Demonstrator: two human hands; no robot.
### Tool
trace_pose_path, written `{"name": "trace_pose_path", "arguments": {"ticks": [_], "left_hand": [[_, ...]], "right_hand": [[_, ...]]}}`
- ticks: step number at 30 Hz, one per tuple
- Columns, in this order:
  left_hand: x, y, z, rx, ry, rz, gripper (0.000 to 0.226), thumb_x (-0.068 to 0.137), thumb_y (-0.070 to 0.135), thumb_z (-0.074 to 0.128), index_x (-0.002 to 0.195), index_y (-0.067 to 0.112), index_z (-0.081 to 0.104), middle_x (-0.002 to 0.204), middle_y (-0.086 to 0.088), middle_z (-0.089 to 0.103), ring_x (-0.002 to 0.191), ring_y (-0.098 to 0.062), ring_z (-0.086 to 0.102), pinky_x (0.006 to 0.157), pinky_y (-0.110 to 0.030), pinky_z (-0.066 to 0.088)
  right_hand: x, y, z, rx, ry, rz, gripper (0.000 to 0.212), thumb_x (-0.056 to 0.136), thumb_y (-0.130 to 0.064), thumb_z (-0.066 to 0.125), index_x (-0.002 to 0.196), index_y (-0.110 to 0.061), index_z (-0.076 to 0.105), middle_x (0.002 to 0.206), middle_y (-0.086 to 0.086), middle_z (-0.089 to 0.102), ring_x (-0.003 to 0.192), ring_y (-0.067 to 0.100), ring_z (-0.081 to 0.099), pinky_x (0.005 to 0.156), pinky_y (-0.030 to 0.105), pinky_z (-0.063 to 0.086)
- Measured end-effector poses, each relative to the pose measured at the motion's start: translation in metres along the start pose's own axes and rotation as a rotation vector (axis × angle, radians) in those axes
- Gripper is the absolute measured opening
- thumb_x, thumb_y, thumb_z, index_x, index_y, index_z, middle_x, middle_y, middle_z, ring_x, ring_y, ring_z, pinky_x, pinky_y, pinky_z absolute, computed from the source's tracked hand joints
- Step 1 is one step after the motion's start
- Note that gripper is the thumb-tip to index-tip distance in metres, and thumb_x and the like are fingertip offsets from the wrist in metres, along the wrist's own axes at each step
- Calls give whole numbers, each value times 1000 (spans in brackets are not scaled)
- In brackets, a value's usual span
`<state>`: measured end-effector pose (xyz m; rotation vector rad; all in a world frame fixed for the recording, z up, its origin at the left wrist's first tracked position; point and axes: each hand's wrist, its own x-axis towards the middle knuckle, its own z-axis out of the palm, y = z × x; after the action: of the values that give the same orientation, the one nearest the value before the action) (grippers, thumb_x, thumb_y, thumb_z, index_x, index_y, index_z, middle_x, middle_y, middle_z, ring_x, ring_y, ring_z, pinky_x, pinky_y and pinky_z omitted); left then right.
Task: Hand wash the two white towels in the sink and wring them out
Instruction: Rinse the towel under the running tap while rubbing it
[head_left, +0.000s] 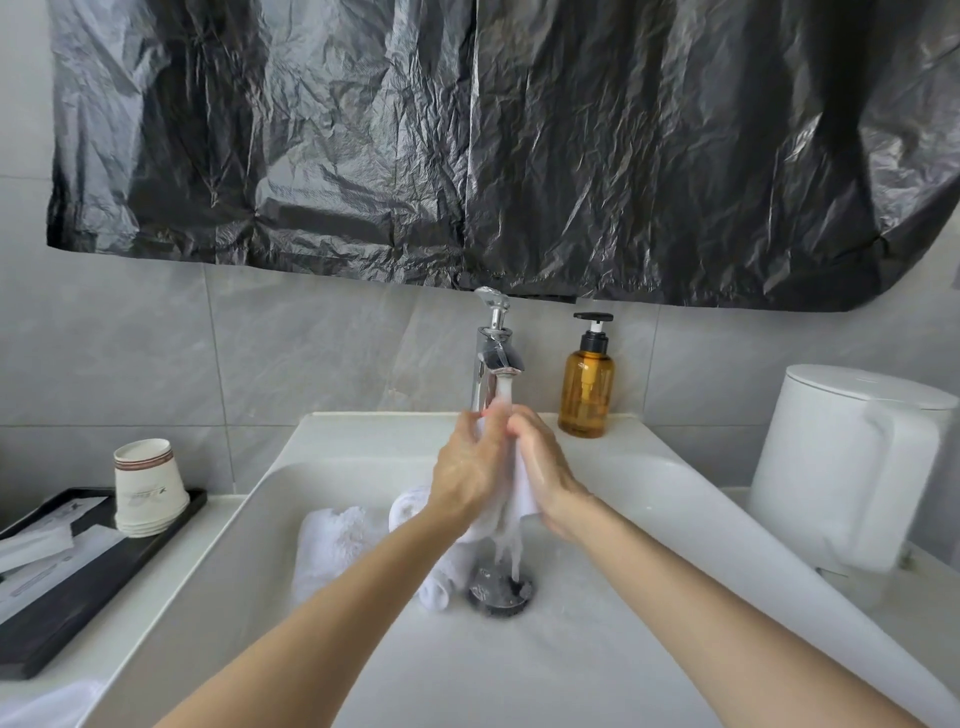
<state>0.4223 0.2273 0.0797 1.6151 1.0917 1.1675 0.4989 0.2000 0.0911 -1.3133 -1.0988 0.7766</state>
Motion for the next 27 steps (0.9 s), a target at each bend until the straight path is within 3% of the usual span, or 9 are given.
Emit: {"name": "trace_pose_path", "arguments": {"ticks": [5, 7, 10, 13, 16, 19, 21, 24, 27], "left_hand": [[-1, 0, -3, 69, 154, 69, 53, 100, 56, 32, 94, 8, 55, 85, -1, 62, 86, -26, 60, 75, -36, 43], [4, 2, -5, 170, 141, 77, 51, 100, 53, 32, 80, 11, 55, 74, -3, 59, 78, -29, 58, 67, -35, 40], [10, 6, -5, 332, 112, 121, 51, 100, 47, 29, 62, 18, 47, 64, -3, 54, 73, -32, 56, 61, -34, 33], [13, 5, -9, 369, 74, 167, 45, 101, 45, 29, 74, 18, 54, 78, -5, 60, 85, -34, 58, 68, -38, 39], [10, 8, -14, 283, 36, 163, 26, 102, 31, 38, 105, 12, 55, 99, -10, 59, 101, -39, 58, 77, -38, 41], [2, 12, -20, 27, -227, 17, 45, 102, 46, 36, 131, 13, 45, 120, 0, 52, 117, -25, 52, 87, -30, 37], [-1, 3, -22, 170, -389, 43, 64, 94, 50, 54, 143, 16, 28, 128, 4, 48, 118, -19, 49, 95, -28, 36], [10, -19, -25, 586, -372, 116, 82, 81, 40, 71, 142, 26, 17, 95, 2, 53, 90, -19, 51, 101, -38, 36], [12, -12, -32, 241, -348, 74, 56, 84, 11, 62, 128, 24, 29, 80, -7, 52, 62, -17, 46, 63, -28, 46]], "right_hand": [[-7, 7, 8, -163, 55, -131, 32, 102, -26, 35, 124, -8, 49, 100, 4, 46, 96, 12, 40, 76, 25, 31], [-7, 5, 10, -181, 140, -183, 22, 100, -24, 39, 100, -6, 51, 82, -1, 49, 85, 17, 48, 65, 25, 34], [-8, 4, 8, -318, 212, -264, 29, 97, -28, 40, 73, -11, 42, 69, 0, 51, 67, 17, 48, 56, 28, 36], [-12, -2, -2, -447, 149, -351, 26, 98, -31, 38, 74, -20, 38, 69, 0, 52, 64, 16, 49, 53, 32, 34], [-4, -3, -13, -601, 32, -352, 9, 97, -25, 36, 88, -22, 36, 70, 1, 48, 63, 16, 45, 54, 33, 34], [12, -4, -21, -405, 173, -313, 15, 90, -26, 39, 93, -12, 44, 73, -2, 47, 65, 13, 46, 58, 25, 38], [23, -7, -28, -175, 318, -307, 13, 81, -24, 37, 74, -13, 40, 67, -2, 38, 60, 12, 37, 53, 18, 31], [40, -5, -42, 93, 369, -25, 23, 73, -34, 37, 82, -14, 43, 80, 9, 46, 74, 21, 48, 69, 31, 42], [46, 0, -48, 169, 321, 164, 28, 87, -33, 39, 101, -11, 51, 94, 14, 57, 82, 27, 56, 75, 36, 46]]}}
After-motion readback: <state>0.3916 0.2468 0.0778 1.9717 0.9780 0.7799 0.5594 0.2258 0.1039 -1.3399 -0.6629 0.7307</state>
